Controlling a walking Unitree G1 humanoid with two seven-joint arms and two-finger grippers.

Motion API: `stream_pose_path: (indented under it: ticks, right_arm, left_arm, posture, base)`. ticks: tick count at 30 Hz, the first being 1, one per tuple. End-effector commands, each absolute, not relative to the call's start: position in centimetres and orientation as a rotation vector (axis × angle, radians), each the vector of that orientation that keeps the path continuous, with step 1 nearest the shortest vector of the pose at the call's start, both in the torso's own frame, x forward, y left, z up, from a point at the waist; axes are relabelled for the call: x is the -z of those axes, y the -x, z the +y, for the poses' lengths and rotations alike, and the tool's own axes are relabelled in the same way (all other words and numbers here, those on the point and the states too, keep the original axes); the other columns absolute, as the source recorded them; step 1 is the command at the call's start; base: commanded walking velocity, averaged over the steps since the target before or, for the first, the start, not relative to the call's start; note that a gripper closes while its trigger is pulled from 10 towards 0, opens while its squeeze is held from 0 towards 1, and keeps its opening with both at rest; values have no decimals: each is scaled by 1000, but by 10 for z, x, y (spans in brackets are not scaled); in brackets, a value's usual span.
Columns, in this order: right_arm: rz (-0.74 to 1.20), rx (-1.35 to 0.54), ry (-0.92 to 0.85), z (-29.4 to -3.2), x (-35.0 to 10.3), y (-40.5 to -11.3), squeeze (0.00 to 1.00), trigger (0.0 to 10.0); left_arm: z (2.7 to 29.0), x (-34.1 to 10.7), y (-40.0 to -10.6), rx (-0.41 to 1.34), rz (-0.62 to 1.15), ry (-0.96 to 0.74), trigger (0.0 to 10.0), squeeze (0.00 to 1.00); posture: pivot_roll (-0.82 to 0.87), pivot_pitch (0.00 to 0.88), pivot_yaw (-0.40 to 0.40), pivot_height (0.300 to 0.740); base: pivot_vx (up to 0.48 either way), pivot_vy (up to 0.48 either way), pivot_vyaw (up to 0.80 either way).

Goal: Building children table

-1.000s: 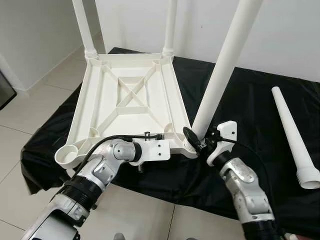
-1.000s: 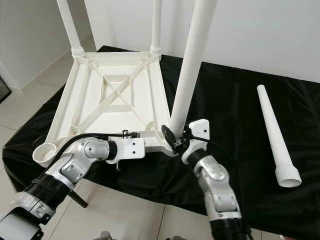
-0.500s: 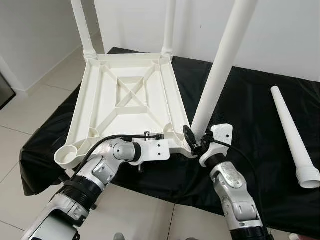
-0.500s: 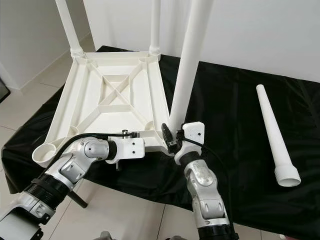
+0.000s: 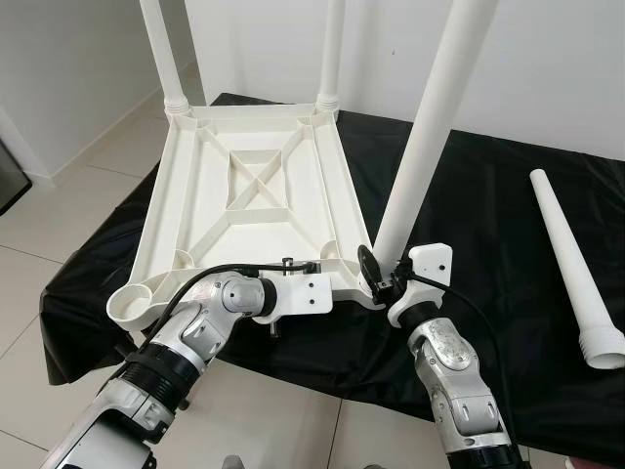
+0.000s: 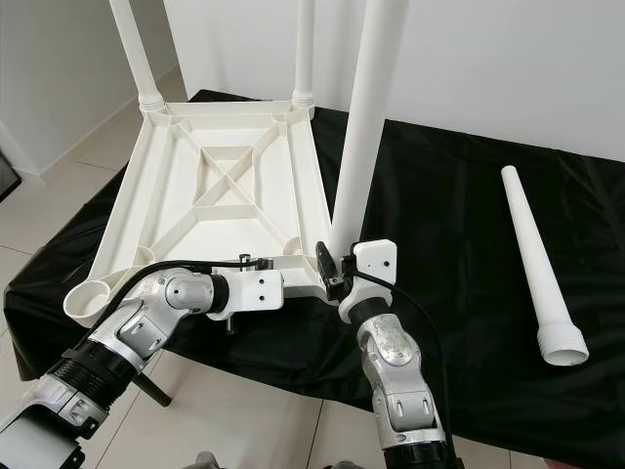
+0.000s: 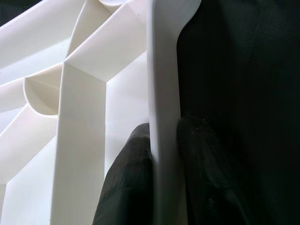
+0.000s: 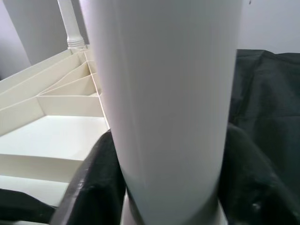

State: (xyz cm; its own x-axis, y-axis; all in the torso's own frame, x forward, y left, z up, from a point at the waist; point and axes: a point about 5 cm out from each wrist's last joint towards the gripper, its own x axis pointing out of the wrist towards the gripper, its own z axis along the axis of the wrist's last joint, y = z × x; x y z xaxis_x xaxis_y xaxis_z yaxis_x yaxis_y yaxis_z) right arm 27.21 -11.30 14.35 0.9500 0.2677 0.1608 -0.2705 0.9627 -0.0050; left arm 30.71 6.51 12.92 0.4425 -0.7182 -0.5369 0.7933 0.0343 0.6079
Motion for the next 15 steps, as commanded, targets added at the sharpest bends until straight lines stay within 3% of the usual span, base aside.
stream_pose_path:
  ticks: [1,15]
  right_arm:
    - [-169,-337,-37,-101,-145,-270,1000,10000]
    - [-179,-371,-13,-111,-149,-277,1000,10000]
  left_arm:
    - [56,-124,-300,1200,77,-1004,10000,0]
    - [54,-126,-301,1199,73,-1005,10000,0]
  posture:
    - [-12,17,-21,740]
    - [-16,21,-21,740]
  base:
    - [0,0,0]
    - [0,0,0]
